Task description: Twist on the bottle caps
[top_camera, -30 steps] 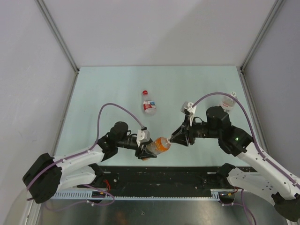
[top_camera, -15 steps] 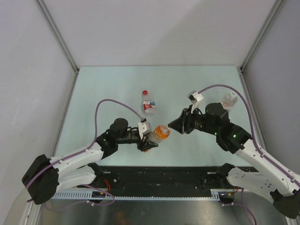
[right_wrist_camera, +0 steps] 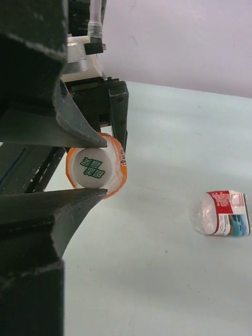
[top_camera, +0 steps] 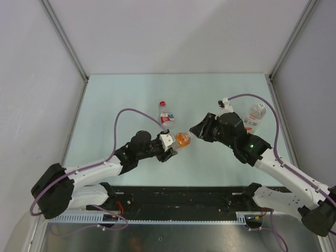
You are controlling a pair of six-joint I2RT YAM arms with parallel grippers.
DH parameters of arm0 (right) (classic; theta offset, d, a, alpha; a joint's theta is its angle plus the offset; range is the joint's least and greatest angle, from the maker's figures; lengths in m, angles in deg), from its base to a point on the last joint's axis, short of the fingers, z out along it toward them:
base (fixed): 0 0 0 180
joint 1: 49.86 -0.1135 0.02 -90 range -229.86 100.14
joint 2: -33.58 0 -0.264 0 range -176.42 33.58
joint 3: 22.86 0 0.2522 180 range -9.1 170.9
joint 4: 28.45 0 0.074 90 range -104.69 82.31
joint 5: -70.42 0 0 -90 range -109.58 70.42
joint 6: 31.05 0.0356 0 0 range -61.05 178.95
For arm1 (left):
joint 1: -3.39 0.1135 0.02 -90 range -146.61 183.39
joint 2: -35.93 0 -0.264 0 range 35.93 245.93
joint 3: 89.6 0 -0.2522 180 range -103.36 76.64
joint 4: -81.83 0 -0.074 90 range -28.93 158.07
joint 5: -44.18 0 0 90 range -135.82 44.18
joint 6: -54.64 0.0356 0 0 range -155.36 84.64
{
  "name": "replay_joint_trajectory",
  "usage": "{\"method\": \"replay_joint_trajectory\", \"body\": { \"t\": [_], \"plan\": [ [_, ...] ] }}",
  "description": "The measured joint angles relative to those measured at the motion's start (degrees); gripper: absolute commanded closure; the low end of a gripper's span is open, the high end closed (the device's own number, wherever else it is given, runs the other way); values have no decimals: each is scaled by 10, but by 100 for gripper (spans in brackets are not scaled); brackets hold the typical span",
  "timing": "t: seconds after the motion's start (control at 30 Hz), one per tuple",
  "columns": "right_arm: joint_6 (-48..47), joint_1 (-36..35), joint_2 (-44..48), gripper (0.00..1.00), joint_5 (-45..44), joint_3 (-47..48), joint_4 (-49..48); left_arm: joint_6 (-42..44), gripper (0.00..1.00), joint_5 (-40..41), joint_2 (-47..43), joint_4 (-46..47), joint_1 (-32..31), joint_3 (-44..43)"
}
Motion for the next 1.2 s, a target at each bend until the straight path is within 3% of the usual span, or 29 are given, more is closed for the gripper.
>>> {"method": "replay_joint_trajectory", "body": {
  "t": [0.33,0.63,0.9,1.2],
  "plan": [
    [-2,-13,-1,47,-41,16,30,9,100,-21,53,83,-4,-5],
    [-40,-22,12,3,-47,22,30,8,100,-40,65,144,-16,-16],
    [-168,-26,79,1,-14,22,29,8,100,-66,64,163,-9,-15],
    [-426,-26,177,1,195,10,10,-8,100,-222,30,172,45,23]
  ]
}}
